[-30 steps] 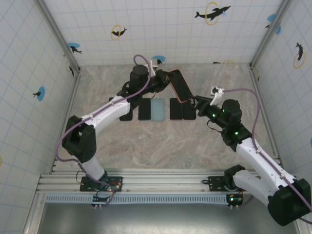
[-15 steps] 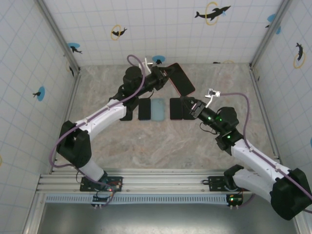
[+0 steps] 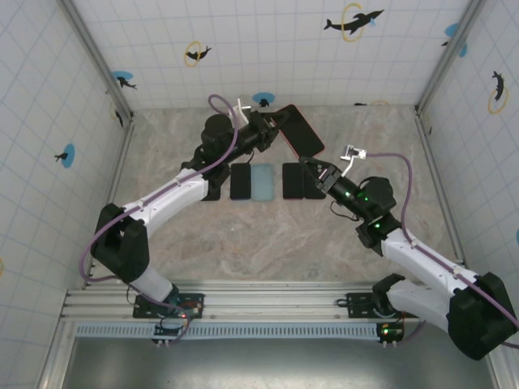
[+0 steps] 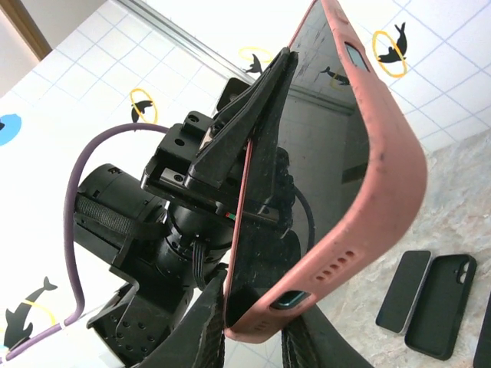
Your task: Take the phone out of the phone case
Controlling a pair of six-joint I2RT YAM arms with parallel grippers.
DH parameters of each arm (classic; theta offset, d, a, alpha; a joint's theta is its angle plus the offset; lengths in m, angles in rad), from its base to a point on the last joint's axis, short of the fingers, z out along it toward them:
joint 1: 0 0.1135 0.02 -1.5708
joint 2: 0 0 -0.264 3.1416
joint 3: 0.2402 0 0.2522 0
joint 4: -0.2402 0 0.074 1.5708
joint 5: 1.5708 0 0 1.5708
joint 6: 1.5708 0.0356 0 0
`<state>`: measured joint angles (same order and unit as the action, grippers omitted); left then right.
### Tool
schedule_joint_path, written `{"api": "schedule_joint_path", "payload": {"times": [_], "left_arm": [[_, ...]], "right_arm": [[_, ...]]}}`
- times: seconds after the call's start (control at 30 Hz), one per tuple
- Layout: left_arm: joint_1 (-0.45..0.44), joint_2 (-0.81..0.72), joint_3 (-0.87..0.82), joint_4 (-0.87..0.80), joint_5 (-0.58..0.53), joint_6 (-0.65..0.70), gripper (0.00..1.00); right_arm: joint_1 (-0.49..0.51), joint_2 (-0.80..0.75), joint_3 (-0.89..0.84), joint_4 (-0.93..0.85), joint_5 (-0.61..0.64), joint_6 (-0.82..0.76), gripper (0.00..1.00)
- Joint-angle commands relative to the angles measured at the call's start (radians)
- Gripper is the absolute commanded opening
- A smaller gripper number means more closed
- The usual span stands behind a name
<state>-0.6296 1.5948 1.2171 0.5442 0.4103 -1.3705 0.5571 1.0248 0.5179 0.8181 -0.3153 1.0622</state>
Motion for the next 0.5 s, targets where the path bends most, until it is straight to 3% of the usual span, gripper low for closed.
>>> {"api": "schedule_joint_path", "payload": {"times": [0.0,0.47], "left_arm": [[-0.008,-0.047,0.001,0.076,0.006,-0.027,0.12],[-0.009,-0.045,-0.017,0.142,0.032,-0.114,0.1]], "right_arm": [[0.006,0.01,0.025,0.035,-0.01,-0.03,0.22],[-0.018,0.017,0.051,-0.125,-0.012,-0.166,0.17]]}}
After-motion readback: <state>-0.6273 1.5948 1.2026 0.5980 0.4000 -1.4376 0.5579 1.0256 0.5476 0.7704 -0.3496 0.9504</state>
